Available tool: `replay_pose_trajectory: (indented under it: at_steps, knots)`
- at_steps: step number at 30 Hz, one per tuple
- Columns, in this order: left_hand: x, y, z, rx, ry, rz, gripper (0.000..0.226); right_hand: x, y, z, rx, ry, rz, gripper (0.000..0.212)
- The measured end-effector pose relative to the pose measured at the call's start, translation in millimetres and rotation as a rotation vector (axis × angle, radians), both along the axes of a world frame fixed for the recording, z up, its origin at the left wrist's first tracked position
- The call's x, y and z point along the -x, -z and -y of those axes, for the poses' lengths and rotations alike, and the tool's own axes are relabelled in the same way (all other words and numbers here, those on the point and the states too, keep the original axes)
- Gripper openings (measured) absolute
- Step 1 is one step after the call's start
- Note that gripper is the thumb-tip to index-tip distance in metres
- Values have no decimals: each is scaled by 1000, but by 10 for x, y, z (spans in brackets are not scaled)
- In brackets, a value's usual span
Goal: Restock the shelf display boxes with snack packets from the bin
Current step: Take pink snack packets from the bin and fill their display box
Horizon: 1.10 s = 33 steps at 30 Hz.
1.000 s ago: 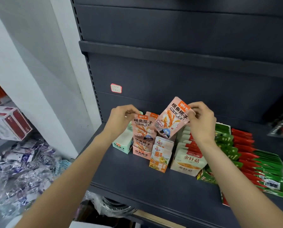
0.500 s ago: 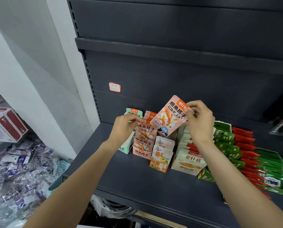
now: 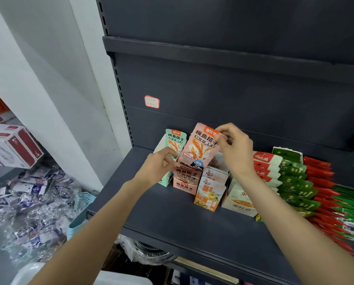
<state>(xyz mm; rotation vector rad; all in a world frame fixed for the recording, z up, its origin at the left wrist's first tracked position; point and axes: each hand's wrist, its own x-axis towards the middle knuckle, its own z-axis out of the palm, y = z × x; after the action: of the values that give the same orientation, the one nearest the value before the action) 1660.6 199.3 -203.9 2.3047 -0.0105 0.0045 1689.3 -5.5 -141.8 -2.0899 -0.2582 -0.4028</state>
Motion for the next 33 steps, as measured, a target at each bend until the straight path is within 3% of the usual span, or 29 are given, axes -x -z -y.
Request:
replay_pose_trajectory:
  at_steps: [6, 14, 20, 33]
  knots:
    - [-32, 2, 75, 69, -75, 44, 32, 2, 286, -154, 180, -154, -118, 19]
    - [-98, 5, 40, 110, -62, 124, 14, 14, 359, -212, 251, -167, -169, 20]
    - [-153, 24, 58, 2, -55, 50, 14, 15, 432, -257, 412, -176, -235, 23]
    - [16, -44, 42, -41, -62, 75, 22, 112, 415, -264, 317, -95, -222, 20]
